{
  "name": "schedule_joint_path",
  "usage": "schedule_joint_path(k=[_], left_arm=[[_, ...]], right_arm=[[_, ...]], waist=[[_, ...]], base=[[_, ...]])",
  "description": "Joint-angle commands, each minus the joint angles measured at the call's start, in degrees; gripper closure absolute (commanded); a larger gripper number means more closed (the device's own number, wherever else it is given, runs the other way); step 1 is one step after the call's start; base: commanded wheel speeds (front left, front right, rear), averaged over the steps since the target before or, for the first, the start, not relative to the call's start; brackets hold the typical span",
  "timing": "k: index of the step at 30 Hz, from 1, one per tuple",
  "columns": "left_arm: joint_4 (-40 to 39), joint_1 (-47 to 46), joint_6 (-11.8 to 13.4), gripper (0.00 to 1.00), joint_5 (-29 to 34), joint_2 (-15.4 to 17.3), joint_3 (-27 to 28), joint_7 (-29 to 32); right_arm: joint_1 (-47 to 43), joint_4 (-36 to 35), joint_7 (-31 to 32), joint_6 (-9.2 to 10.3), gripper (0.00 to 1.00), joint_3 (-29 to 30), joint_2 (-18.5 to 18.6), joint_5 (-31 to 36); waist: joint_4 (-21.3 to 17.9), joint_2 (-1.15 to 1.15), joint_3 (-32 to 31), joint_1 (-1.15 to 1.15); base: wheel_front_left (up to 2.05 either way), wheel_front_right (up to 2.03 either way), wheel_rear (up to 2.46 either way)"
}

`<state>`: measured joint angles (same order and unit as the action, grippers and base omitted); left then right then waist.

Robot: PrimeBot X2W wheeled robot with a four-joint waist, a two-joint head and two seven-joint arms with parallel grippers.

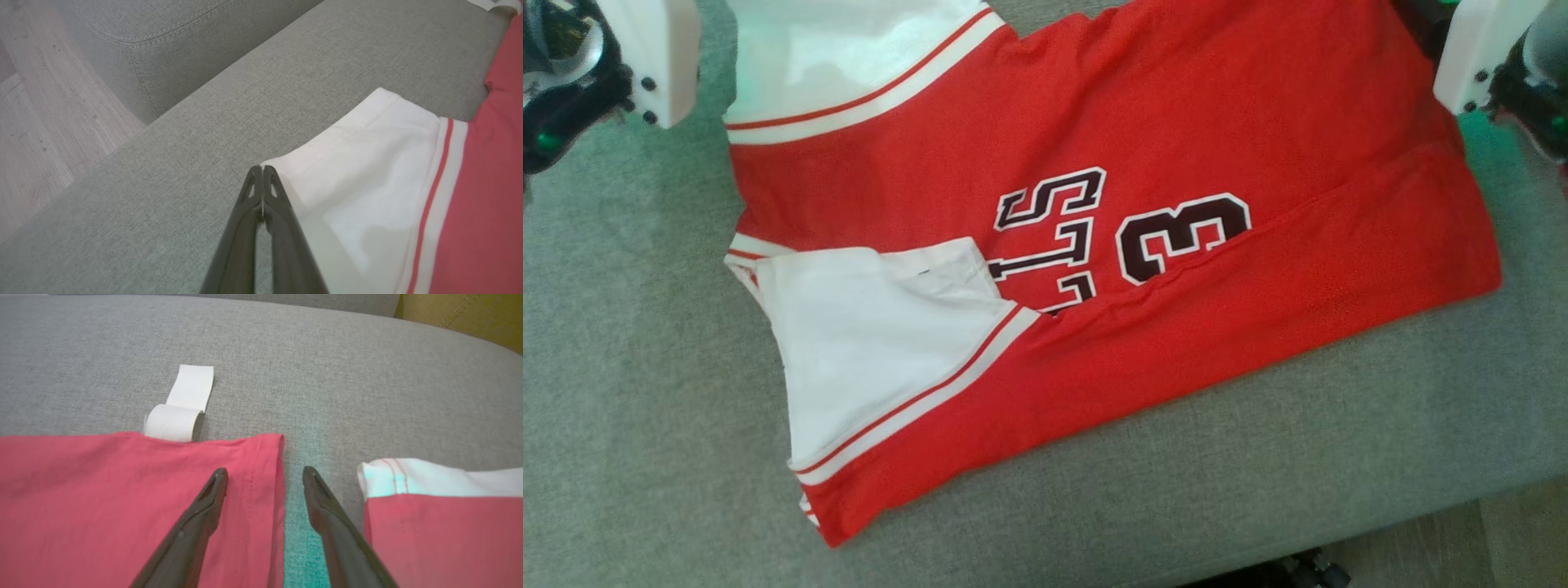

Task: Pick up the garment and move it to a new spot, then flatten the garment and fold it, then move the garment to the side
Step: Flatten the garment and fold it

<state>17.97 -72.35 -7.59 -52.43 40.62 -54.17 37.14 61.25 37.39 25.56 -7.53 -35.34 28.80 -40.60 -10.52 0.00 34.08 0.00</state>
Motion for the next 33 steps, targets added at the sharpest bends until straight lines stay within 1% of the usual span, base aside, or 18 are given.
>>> schedule_joint_path(k=[1, 2, 3, 4, 7, 11, 12, 14, 15, 21, 22, 24, 25, 28, 29, 30, 33], left_arm=[[-1.73, -3.22, 0.1, 1.0, -0.18, 1.62, 1.83, -0.77], [-1.82, -3.43, 0.1, 1.0, -0.3, 1.56, 1.44, -0.9], [-1.87, -3.64, 0.1, 1.0, -0.46, 1.48, 1.1, -1.01], [-1.99, -3.85, 0.1, 1.0, -0.65, 1.39, 0.74, -1.11], [-2.12, -4.43, 0.1, 1.0, -1.07, 1.27, -0.22, -1.6], [-2.03, -5.16, 0.1, 1.0, -1.63, 1.27, -1.39, -2.13], [-2.03, -5.16, 0.1, 1.0, -1.63, 1.27, -1.39, -2.13], [-1.9, -5.51, 0.1, 1.0, -1.91, 1.31, -1.94, -2.33], [-1.82, -5.68, 0.1, 1.0, -2.05, 1.31, -2.19, -2.42], [-1.31, -6.54, 0.1, 1.0, -2.81, 1.36, -3.52, -2.95], [-1.23, -6.66, 0.1, 1.0, -2.93, 1.38, -3.73, -3.04], [-1.08, -6.9, 0.1, 1.0, -3.17, 1.44, -4.12, -3.25], [-1.0, -7.03, 0.1, 1.0, -3.26, 1.46, -4.32, -3.36], [-0.79, -7.4, 0.1, 1.0, -3.47, 1.49, -4.94, -3.78], [-0.71, -7.52, 0.1, 1.0, -3.52, 1.49, -5.15, -3.96], [-0.62, -7.62, 0.1, 1.0, -3.59, 1.49, -5.36, -4.14], [-0.43, -7.96, 0.1, 1.0, -3.58, 1.58, -6.08, -4.86]], right_arm=[[0.89, 0.11, 0.17, 0.04, 0.04, -0.47, 0.45, -0.6], [1.46, 0.89, 0.11, 0.04, 0.05, -0.85, 0.34, -0.74], [1.98, 1.59, -0.03, 0.04, 0.07, -1.22, 0.25, -0.89], [2.39, 2.2, -0.13, 0.04, 0.13, -1.63, 0.19, -1.07], [3.39, 3.67, -0.77, 0.04, 0.18, -2.7, 0.02, -1.71], [4.47, 5.16, -2.31, 0.04, 0.35, -4.1, -0.09, -2.33], [4.47, 5.16, -2.31, 0.04, 0.35, -4.1, -0.09, -2.33], [4.97, 5.82, -2.96, 0.04, 0.4, -4.76, -0.19, -2.73], [5.2, 6.1, -3.24, 0.04, 0.49, -5.08, -0.24, -3.0], [6.35, 7.54, -4.37, 0.04, 0.62, -7.24, -0.21, -4.36], [6.54, 7.79, -4.59, 0.04, 0.62, -7.59, -0.18, -4.52], [6.94, 8.28, -5.0, 0.04, 0.71, -8.25, -0.12, -4.84], [7.16, 8.53, -5.24, 0.04, 0.73, -8.53, -0.09, -4.98], [7.8, 9.27, -5.93, 0.04, 0.84, -9.34, 0.03, -5.38], [7.99, 9.54, -6.15, 0.04, 0.9, -9.59, 0.07, -5.52], [8.17, 9.8, -6.43, 0.04, 1.0, -9.82, 0.1, -5.66], [8.68, 10.47, -7.56, 0.04, 1.0, -10.47, 0.19, -6.06]], waist=[[0.36, 0.0, 0.09, 0.0], [0.49, 0.0, 0.12, 0.0], [0.61, 0.0, 0.17, 0.0], [0.74, 0.0, 0.21, 0.0], [1.05, 0.0, 0.31, 0.0], [1.34, 0.0, 0.41, 0.0], [1.34, 0.0, 0.41, 0.0], [1.45, 0.0, 0.41, 0.0], [1.51, 0.0, 0.42, 0.0], [1.82, 0.0, 0.43, 0.0], [1.87, 0.0, 0.44, 0.0], [1.98, 0.0, 0.45, 0.0], [2.04, 0.0, 0.46, 0.0], [2.27, 0.0, 0.45, 0.0], [2.35, 0.0, 0.44, 0.0], [2.43, 0.0, 0.43, 0.0], [2.69, 0.0, 0.38, 0.0]], base=[[0.0, 0.0, 0.0], [0.0, 0.0, 0.0], [0.0, 0.0, 0.0], [0.0, 0.0, 0.0], [0.0, 0.0, 0.0], [0.0, 0.0, 0.0], [0.0, 0.0, 0.0], [0.0, 0.0, 0.0], [0.0, 0.0, 0.0], [0.0, 0.0, 0.0], [0.0, 0.0, 0.0], [0.0, 0.0, 0.0], [0.0, 0.0, 0.0], [0.0, 0.0, 0.0], [0.0, 0.0, 0.0], [0.0, 0.0, 0.0], [0.0, 0.0, 0.0]])
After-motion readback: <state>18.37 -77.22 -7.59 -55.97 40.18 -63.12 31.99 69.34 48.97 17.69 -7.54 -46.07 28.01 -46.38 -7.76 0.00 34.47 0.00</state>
